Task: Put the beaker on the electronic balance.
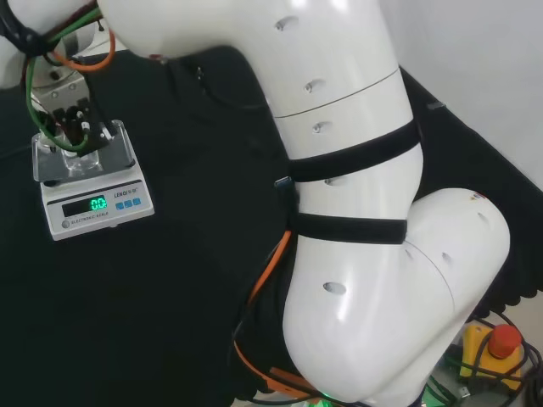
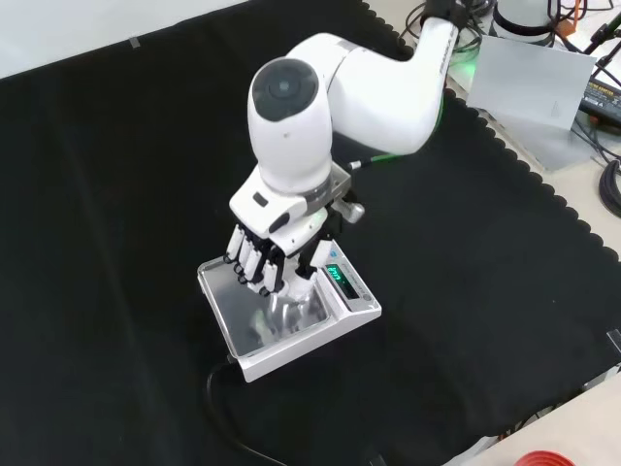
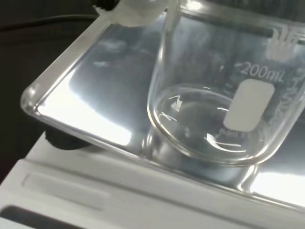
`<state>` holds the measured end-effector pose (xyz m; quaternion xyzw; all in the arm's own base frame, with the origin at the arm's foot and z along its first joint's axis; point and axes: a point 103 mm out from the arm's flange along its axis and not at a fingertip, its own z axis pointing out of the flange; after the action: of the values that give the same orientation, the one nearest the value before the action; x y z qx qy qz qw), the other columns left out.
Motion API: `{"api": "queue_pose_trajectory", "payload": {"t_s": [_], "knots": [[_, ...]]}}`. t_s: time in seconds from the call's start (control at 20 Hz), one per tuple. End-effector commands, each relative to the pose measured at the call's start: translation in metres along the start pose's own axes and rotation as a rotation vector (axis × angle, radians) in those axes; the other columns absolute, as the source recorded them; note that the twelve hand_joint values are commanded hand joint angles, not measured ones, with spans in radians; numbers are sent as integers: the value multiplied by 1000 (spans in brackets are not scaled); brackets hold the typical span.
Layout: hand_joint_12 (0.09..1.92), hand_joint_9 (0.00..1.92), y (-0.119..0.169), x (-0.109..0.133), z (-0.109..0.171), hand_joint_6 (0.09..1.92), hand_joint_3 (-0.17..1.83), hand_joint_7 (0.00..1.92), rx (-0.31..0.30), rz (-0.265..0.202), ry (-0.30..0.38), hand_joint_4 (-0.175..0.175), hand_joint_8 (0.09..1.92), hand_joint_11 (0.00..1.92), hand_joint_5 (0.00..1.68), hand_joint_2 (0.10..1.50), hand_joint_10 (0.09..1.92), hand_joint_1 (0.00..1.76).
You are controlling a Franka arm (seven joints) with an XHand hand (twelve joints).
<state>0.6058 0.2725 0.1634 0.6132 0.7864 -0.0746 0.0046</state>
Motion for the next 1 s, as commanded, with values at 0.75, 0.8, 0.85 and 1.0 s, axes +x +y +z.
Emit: {"api": "queue_pose_trajectory", "payload": {"t_s": [0.75,0.8,0.85,1.0], "knots": [[1141,1147,25,-13,1,593,27,1005,8,14,1,175,693,924,1228,982,500,1100],[1147,1141,24,-14,0,599,26,1003,15,13,8,175,692,911,1224,984,499,1098],[1155,1128,24,-15,-2,628,4,988,19,10,5,175,688,889,1146,950,497,1089],[1223,1001,21,-18,-9,769,-63,834,52,0,34,88,712,729,715,893,534,995]]}}
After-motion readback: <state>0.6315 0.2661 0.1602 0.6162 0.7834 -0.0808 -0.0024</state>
